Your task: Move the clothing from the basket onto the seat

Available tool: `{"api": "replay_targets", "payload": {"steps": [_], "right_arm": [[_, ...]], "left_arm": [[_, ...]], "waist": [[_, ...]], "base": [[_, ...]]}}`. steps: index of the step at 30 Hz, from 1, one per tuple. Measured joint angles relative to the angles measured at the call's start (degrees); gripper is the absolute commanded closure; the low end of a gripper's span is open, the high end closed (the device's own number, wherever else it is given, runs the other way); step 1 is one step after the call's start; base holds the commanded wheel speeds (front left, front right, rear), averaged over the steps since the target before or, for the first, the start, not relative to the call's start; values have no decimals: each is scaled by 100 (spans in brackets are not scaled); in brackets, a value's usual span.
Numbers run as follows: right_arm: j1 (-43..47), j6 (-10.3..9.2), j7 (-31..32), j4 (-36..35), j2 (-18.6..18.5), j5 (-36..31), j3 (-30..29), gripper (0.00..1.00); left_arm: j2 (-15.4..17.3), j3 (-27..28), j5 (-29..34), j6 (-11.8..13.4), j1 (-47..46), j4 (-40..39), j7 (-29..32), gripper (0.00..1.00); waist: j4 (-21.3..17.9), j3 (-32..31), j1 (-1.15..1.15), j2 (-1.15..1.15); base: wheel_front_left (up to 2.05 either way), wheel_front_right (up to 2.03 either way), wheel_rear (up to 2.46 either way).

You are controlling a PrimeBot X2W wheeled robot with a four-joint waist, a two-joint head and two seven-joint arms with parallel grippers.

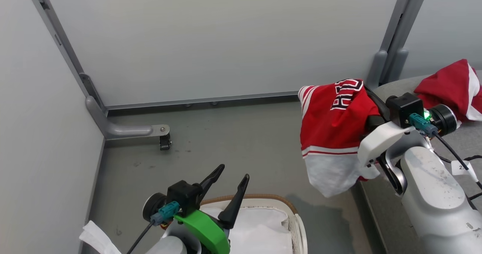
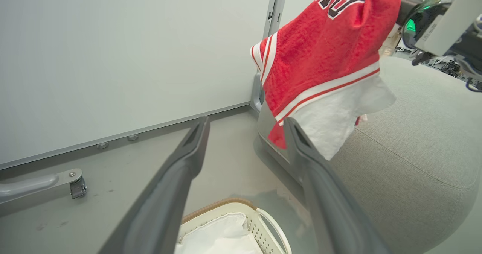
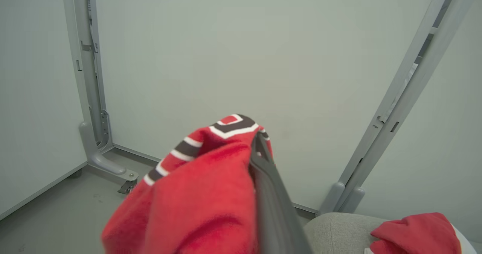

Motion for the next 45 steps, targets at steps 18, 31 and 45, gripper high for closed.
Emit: {"api": "replay_targets", "payload": {"steps": [18,31,45], "right_arm": [[107,0,0,-247,-216,27,-13,100],[221,0,0,-291,-213,24,-287,100],[-1121,0,33,219,-231,94,-563,100]], "left_arm": [[-393,325,828,-140,25,-11,0,0],[-552,299,977,-164,-255,56,0,0],[-370,248,979,-167,-563,29,0,0]], "waist": [[-1297,228,0,0],[-2567,565,0,0],[-2605,1275,0,0]], "base": [[0,0,0],[0,0,0],[0,0,0]]}}
